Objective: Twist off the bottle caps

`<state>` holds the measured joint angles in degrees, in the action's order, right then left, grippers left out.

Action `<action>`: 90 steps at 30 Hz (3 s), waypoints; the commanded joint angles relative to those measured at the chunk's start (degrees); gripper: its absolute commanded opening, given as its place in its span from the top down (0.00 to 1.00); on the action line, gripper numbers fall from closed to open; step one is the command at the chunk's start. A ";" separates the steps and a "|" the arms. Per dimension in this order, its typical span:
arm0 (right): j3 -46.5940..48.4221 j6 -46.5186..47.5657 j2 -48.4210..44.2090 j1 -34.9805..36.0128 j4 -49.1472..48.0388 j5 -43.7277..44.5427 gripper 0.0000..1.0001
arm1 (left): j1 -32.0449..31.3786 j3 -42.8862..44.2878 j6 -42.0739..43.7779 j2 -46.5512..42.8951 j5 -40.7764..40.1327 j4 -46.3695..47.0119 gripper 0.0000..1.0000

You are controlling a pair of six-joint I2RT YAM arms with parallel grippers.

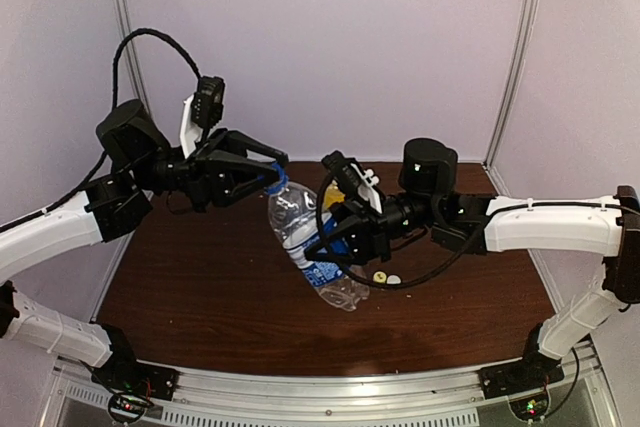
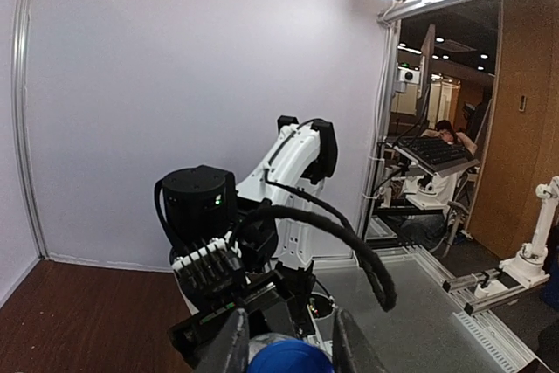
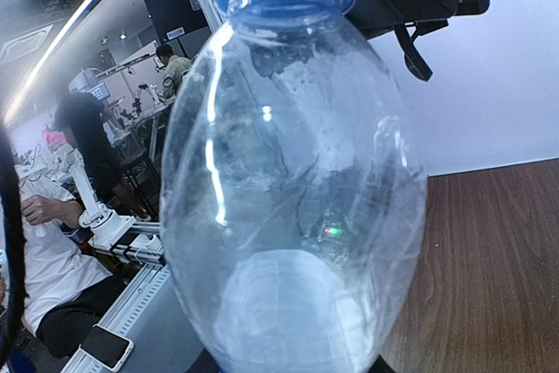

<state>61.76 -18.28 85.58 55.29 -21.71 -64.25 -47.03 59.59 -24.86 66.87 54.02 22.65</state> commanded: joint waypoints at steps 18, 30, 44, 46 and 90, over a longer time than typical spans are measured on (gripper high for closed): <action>2.41 8.18 -4.57 0.15 13.02 39.10 0.71 | 0.19 3.09 -4.46 -3.83 -39.06 -22.22 0.91; 2.21 8.08 -4.28 0.13 11.26 28.84 0.71 | 0.19 2.18 0.90 -5.02 -33.53 -18.76 0.37; 1.83 5.65 -3.13 0.17 6.96 12.17 0.71 | 4.87 0.93 2.12 -4.42 -9.15 -10.05 0.20; 2.00 5.04 -2.74 0.16 5.92 10.35 0.71 | 6.02 -0.53 -1.72 -3.48 -4.81 -4.59 0.23; 2.58 6.18 -3.40 -0.03 10.19 20.67 0.72 | 6.60 -2.18 -7.65 -0.86 -4.33 0.27 0.93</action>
<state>63.99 -14.63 84.71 55.51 -15.38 -51.81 -40.64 56.58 -33.30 67.16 54.74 26.00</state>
